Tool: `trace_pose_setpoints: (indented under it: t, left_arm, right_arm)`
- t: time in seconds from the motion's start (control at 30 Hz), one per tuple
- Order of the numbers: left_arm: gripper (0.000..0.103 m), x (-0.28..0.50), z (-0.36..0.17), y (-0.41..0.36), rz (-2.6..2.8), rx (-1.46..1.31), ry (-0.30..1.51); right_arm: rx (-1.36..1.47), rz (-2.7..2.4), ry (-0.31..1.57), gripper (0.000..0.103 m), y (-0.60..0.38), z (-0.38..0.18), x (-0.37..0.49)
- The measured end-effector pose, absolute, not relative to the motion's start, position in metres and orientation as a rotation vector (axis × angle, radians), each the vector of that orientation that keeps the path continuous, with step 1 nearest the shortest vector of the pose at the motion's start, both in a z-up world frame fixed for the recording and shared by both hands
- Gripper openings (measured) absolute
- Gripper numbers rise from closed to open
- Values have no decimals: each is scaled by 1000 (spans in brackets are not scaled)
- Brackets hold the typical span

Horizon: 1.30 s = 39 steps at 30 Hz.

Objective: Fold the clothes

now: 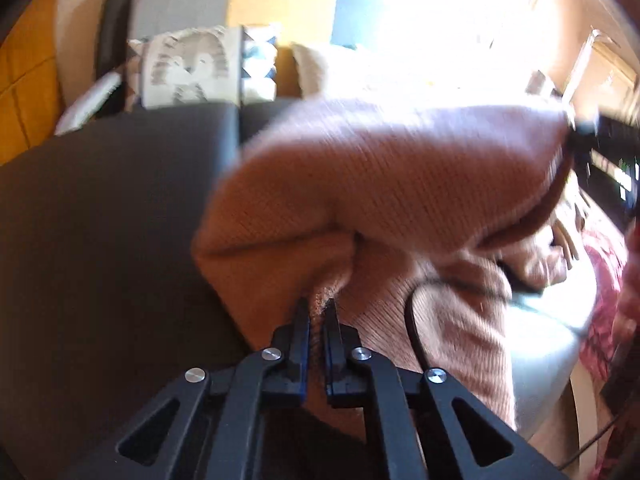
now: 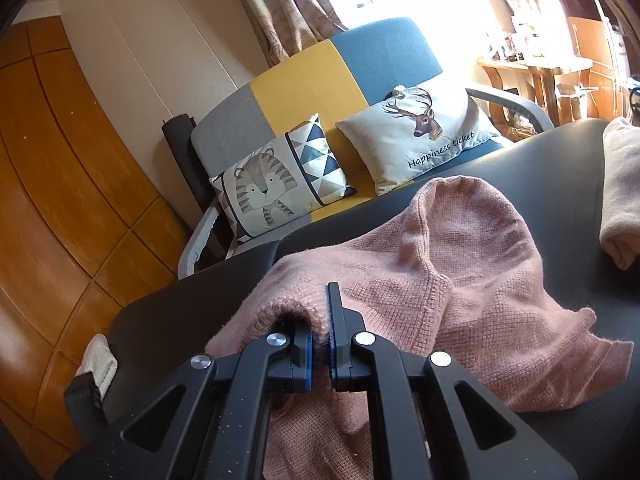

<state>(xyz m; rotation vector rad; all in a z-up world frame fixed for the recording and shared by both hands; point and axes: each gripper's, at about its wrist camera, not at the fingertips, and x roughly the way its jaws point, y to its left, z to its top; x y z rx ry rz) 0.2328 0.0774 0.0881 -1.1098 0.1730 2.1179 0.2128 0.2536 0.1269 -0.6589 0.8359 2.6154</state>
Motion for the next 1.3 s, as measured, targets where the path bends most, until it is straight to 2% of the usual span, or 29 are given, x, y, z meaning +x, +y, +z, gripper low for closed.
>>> trace_pose_setpoints:
  t: [0.13,0.53,0.7,0.87,0.93,1.03,1.13,1.3]
  left_arm:
    - [4,234,113,76,2251,-960,113]
    - [4,108,223,-23,2510,-462,-34]
    - [4,74,289,-51,2560,-292,-102]
    - [2,98,349,-83,2603,-8,-118]
    - [2,97,364,-85,2576,0,-89]
    - [4,91,351,-76,2512,-86,-18]
    - [20,78,303,-60,2450,-246,33]
    - [23,71,204,-42,2234,-564,52]
  right_arm:
    - [-602,2638,825,5,246,138,211]
    - [-248,2785,635,5,221,239,212]
    - [-136,2829,571,5,217,279,214]
    - [-142,2856,590,5,213,291,207]
    - [-173,2843,603,5,215,282,207]
    - [-219,2823,622,5,218,268,207]
    - [-264,2802,641,5,222,255,207]
    - [-327,2761,694,5,231,232,212]
